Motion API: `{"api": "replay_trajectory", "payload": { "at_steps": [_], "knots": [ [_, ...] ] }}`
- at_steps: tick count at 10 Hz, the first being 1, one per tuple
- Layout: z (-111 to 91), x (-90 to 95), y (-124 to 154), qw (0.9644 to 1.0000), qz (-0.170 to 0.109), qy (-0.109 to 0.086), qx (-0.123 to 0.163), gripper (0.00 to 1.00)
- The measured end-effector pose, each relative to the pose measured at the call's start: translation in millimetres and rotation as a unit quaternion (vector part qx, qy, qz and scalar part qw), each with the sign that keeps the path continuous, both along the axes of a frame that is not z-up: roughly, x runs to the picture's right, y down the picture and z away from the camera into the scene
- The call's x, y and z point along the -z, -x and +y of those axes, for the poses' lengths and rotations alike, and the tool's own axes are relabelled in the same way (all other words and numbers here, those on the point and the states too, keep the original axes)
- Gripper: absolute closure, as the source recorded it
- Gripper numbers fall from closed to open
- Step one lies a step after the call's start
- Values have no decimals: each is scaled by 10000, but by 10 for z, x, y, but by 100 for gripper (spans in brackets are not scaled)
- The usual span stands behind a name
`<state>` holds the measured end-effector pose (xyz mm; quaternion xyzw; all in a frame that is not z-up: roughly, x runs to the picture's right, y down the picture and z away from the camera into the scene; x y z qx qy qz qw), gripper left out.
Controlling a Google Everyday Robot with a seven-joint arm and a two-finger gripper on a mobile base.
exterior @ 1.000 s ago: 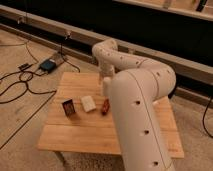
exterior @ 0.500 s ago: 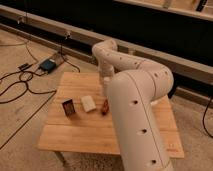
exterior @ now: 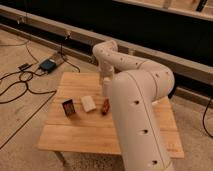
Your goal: Place the ceramic cup over the eraser
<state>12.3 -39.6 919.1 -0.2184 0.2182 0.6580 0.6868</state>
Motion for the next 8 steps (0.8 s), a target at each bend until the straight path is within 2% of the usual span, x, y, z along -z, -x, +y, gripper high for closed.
{"api": "replay_trajectory", "payload": {
  "at_steps": [1,4,8],
  "knots": [
    [-26,43,2,10000,3,-39,22,100],
    [-92,328,78,9997,-41,-163,171,100],
    [-52,890,408,9975,-360,-322,508,100]
  ]
}}
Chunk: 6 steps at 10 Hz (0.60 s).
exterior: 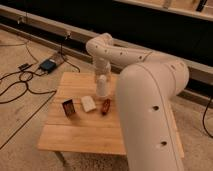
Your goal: Place the ceramic cup over the eraser
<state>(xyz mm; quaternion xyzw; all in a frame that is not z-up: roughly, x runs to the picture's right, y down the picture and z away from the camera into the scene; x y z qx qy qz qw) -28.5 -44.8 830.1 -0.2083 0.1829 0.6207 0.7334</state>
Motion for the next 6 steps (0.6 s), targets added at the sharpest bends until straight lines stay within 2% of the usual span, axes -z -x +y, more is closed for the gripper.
{"api": "replay_trajectory", "payload": {
  "at_steps": [1,4,6],
  "knots": [
    [3,160,85,9999,-95,-68,96,100],
    [-7,481,272,9988,-308,-243,279,100],
    [-10,713,457,9969,-542,-397,406,100]
  ]
}}
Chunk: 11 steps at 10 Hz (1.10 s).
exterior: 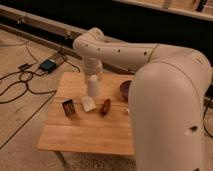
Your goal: Place the ceramic cup over the eraser
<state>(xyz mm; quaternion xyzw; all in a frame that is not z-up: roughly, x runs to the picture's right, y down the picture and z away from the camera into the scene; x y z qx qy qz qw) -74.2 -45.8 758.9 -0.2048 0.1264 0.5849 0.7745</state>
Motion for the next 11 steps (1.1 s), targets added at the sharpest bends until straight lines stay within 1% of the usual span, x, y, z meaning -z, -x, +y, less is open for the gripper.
{"api": "replay_trajectory", "payload": {
  "at_steps": [2,4,6,8,10,11],
  "knots": [
    [19,190,203,9995,-271,-112,135,100],
    [62,330,389,9981,-520,-164,285,100],
    [150,450,597,9958,-789,-150,439,100],
    [224,520,750,9934,-988,-125,565,100],
    [331,578,951,9896,-1230,-63,742,100],
    [367,587,1016,9880,-1308,-44,817,100]
  ]
}}
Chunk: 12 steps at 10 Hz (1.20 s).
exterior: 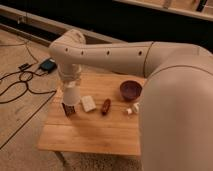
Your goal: Place the ceramic cup over the eraser
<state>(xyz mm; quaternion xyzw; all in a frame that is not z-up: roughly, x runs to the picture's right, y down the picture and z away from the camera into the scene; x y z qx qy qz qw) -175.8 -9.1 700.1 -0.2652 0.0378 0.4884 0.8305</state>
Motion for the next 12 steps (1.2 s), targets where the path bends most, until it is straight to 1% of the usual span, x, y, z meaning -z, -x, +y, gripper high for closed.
{"api": "replay_trajectory", "payload": {
  "at_steps": [3,6,10,12],
  "knots": [
    [102,1,173,9996,-166,33,216,100],
    [190,-108,277,9989,-228,47,397,100],
    [369,-366,415,9976,-365,192,555,100],
    [437,-528,442,9970,-417,198,616,100]
  ]
}}
